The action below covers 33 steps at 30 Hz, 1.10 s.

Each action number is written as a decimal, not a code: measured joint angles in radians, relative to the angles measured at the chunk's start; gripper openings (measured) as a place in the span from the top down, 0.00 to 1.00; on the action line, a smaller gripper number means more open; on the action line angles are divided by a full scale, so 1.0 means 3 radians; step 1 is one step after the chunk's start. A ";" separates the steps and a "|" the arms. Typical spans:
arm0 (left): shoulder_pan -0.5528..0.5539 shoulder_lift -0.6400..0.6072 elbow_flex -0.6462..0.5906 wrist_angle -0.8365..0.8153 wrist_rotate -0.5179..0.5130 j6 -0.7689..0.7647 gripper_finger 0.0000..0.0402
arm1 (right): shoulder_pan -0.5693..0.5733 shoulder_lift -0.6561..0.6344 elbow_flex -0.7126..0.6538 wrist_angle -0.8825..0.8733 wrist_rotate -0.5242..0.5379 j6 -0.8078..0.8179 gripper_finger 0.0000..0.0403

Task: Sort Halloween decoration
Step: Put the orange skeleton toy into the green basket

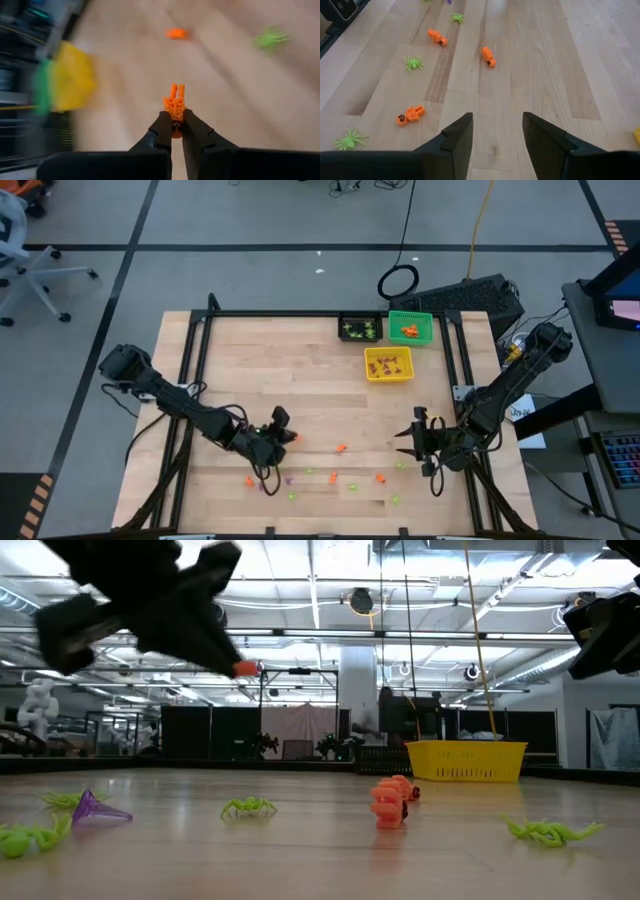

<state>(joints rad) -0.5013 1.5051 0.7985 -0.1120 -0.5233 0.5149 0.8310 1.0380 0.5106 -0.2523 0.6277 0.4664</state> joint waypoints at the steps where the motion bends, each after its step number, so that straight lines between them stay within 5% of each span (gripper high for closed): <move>1: 0.0002 0.0000 0.0038 0.0003 -0.0143 0.0143 0.97 | 0.0000 0.0000 -0.0001 0.0000 0.0000 0.0000 0.61; 13: 0.0008 -0.0003 0.0298 0.0001 -0.1471 0.1134 0.97 | 0.0000 0.0001 0.0000 0.0000 0.0009 -0.0002 0.61; 19: 0.0007 -0.0004 0.0310 0.0254 -0.1514 0.1624 0.97 | 0.0000 -0.0001 0.0000 0.0001 0.0011 -0.0024 0.61; 33: 0.0008 -0.0005 0.0310 0.0525 -0.1503 0.1620 0.90 | 0.0001 0.0001 0.0000 0.0004 0.0116 -0.0013 0.61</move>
<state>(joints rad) -0.4988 1.5036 0.8913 0.0456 -0.9741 1.0008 0.8313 1.0382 0.5105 -0.2512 0.6624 0.4626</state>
